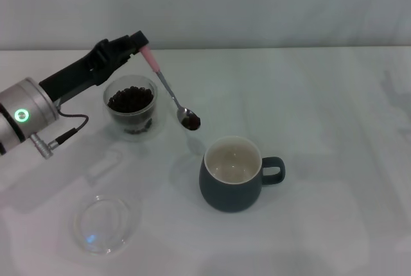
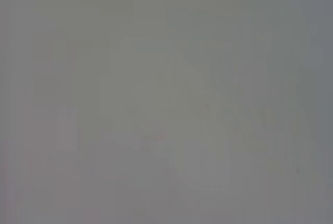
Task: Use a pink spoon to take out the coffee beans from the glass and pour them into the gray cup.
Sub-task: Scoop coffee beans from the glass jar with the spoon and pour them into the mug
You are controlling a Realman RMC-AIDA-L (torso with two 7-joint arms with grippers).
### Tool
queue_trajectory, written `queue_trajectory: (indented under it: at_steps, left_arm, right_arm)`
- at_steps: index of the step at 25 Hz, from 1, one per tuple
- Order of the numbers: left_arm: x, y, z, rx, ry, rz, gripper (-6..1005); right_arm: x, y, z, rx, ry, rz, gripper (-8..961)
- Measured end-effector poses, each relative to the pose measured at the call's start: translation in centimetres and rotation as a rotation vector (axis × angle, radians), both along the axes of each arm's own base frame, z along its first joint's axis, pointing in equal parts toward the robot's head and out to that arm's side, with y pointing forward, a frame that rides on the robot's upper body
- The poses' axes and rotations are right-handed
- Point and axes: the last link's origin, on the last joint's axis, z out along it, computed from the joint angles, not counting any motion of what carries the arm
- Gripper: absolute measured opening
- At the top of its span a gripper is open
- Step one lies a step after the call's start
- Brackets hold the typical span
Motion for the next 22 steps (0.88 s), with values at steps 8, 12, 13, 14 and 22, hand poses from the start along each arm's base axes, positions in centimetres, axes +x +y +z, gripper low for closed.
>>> queue_trajectory:
  at_steps: [8, 12, 13, 14, 22]
  left_arm:
    - [1.7, 0.2, -0.8, -0.029, 0.050, -0.085, 135]
    - [2.7, 0.5, -1.3, -0.034, 0.091, -0.142, 135]
    - [3.0, 0.5, -1.6, -0.031, 0.111, -0.164, 135]
    - [3.1, 0.5, -1.8, -0.024, 0.133, -0.187, 135]
    - [4.4, 0.8, -2.6, 0.026, 0.223, -0.288, 135]
  right_arm:
    - [-0.2, 0.0, -0.1, -0.003, -0.005, 0.015, 874]
    - [-0.2, -0.2, -0.1, 0.000, -0.002, 0.018, 874]
    - [-0.2, -0.2, -0.1, 0.000, -0.002, 0.017, 874]
    - [-0.1, -0.4, -0.1, 0.001, 0.000, 0.016, 874]
    - [0.2, -0.8, -0.1, 0.003, 0.002, 0.008, 874]
